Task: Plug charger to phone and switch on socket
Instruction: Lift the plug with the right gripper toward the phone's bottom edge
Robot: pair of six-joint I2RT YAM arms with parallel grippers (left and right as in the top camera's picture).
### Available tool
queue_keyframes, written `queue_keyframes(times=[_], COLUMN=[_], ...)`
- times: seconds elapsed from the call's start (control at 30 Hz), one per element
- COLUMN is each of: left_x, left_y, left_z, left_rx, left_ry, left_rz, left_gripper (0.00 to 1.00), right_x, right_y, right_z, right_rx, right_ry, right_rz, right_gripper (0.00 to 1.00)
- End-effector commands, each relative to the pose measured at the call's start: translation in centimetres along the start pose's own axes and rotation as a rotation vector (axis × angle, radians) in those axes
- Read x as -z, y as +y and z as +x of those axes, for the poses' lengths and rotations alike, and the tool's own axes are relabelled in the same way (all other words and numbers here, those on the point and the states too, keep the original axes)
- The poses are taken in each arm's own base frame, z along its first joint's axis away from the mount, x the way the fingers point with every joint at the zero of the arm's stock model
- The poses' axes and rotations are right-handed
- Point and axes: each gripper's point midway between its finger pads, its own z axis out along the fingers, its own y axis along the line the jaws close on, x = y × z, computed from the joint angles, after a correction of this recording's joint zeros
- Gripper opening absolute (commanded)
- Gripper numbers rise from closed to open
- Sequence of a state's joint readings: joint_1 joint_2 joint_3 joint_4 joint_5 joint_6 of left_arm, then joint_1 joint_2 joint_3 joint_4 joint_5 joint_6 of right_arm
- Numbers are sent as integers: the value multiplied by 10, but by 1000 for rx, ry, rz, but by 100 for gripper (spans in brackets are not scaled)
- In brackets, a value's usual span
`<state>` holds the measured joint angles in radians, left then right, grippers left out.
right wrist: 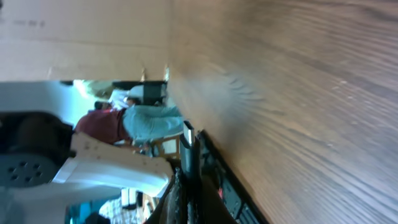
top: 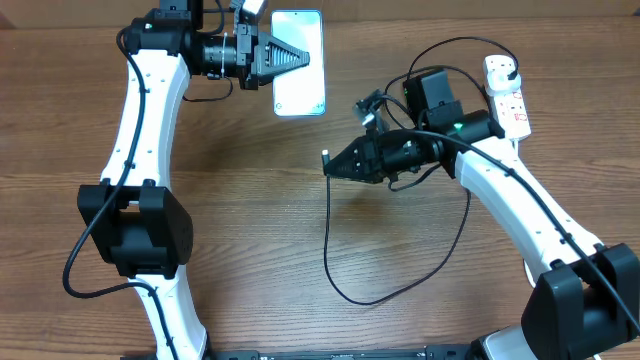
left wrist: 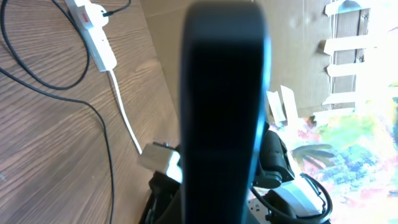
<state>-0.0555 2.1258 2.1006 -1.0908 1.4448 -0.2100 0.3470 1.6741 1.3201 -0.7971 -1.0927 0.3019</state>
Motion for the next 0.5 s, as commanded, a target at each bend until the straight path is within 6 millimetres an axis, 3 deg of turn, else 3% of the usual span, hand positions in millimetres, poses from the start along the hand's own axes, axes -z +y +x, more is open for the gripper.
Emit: queue_keyframes(times=[0.0,0.47], left_x=[-1,-9], left_y=[-14,-9], left_z=[3,5], left_rx=[-4,69], left_ry=[16,27], left_rz=[63,25], left_gripper=[4,4], right_x=[1,12], right_y=[20,48], right_z=[5,-1], right_rx=[62,121], right_ry=[26,-22], right_rz=[-82,-120], right_gripper=[4,4])
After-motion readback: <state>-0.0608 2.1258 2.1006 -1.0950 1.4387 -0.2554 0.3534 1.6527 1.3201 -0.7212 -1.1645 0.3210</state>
